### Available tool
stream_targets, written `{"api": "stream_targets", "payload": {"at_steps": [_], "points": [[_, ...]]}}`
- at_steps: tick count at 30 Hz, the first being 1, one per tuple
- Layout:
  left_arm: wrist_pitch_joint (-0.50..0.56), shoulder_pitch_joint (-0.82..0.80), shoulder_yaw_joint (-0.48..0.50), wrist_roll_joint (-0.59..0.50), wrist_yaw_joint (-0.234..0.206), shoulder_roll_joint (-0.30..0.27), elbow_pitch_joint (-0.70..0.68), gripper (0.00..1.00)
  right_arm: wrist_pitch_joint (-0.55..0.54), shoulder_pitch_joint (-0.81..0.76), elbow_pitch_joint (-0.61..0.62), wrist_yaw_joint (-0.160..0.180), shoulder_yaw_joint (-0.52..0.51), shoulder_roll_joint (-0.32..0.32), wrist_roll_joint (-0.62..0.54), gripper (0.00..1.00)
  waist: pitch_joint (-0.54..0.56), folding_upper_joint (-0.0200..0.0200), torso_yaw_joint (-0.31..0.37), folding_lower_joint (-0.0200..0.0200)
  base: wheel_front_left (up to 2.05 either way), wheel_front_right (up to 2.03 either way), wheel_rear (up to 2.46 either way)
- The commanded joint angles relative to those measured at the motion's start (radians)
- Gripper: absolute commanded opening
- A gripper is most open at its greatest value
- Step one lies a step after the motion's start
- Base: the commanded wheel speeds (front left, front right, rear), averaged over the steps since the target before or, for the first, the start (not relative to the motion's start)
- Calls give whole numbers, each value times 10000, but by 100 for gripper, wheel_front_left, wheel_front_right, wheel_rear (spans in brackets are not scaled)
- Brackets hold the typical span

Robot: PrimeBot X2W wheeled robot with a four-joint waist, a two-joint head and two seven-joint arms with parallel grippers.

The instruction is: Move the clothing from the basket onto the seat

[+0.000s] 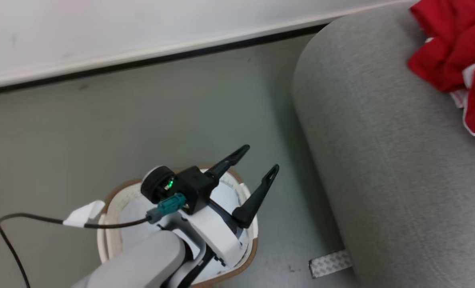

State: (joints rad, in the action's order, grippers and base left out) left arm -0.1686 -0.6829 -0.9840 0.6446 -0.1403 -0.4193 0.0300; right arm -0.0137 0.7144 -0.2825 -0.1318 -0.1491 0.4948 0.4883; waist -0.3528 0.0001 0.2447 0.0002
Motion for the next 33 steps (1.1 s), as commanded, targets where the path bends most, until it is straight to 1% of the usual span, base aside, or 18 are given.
{"api": "stream_targets", "payload": {"at_steps": [1, 2, 3, 6, 10, 13, 14, 15, 16, 17, 18, 19, 20, 21, 25, 29, 33], "points": [[-5, -110, 35, -59, 25, -149, -46, 100, -75, 319, -463, 23, -54, 252, -213, 0, -745, -1, -665, -2, 0, 0, 0], [6, -150, 58, -79, 30, -204, -68, 100, -145, 439, -800, 23, -38, 408, -408, 0, -868, -1, -762, -2, 0, 0, 0], [6, -150, 58, -79, 30, -204, -68, 100, -145, 439, -800, 23, -38, 408, -408, 0, -868, -1, -762, -2, 0, 0, 0], [-31, -219, 134, -56, 24, -278, -101, 100, -497, 588, -1909, 23, 150, 796, -974, 0, -1151, -1, -1044, -2, 0, 0, 0], [-147, -309, 190, -9, 35, -166, -75, 100, -1043, 544, -3380, 23, 305, 1450, -1654, 0, -1379, -1, -1432, -2, 0, 0, 0], [-242, -283, 201, 13, 42, -145, -4, 100, -1601, 431, -4251, 23, 447, 1582, -1878, 0, -1434, -1, -1605, -2, 0, 0, 0], [-259, -263, 205, 32, 47, -145, 35, 100, -1792, 422, -4489, 23, 451, 1635, -1895, 7, -1432, -1, -1628, -2, 0, 0, 0], [-281, -247, 208, 46, 60, -134, 75, 100, -1936, 399, -4635, 23, 503, 1606, -1865, 22, -1411, -1, -1649, -2, 0, 0, 0], [-325, -220, 214, 59, 62, -116, 101, 100, -2048, 398, -4757, 23, 518, 1562, -1793, 27, -1376, -1, -1661, -2, 0, 0, 0], [-351, -188, 219, 79, 59, -101, 136, 100, -2132, 363, -4854, 23, 578, 1552, -1797, 29, -1332, -1, -1668, -2, 0, 0, 0], [-367, -151, 229, 106, 53, -95, 174, 100, -2248, 304, -4959, 23, 658, 1530, -1800, 33, -1270, -1, -1661, -2, 0, 0, 0], [-397, -116, 245, 123, 36, -99, 213, 100, -2373, 278, -5046, 23, 750, 1464, -1743, 49, -1212, -1, -1643, -2, 0, 0, 0], [-426, -91, 259, 150, 18, -102, 249, 100, -2454, 265, -5081, 23, 860, 1402, -1681, 96, -1132, -1, -1614, -2, 0, 0, 0], [-450, -57, 268, 186, 16, -102, 281, 100, -2506, 249, -5090, 23, 948, 1398, -1635, 100, -1046, -1, -1586, -2, 0, 0, 0], [-485, 56, 352, 291, -73, -193, 323, 100, -2695, 183, -4908, 23, 1386, 1313, -1252, 100, -785, -1, -1448, -2, 0, 0, 0], [-538, 144, 466, 362, -158, -289, 277, 100, -3119, -164, -4457, 23, 2033, 1590, -551, 100, -607, -1, -1368, -2, 0, 0, 0], [-531, 240, 458, 222, -290, -417, 268, 100, -3687, -690, -3875, 23, 2437, 1938, 450, 100, -391, -1, -1273, -2, 0, 0, 0]]}}
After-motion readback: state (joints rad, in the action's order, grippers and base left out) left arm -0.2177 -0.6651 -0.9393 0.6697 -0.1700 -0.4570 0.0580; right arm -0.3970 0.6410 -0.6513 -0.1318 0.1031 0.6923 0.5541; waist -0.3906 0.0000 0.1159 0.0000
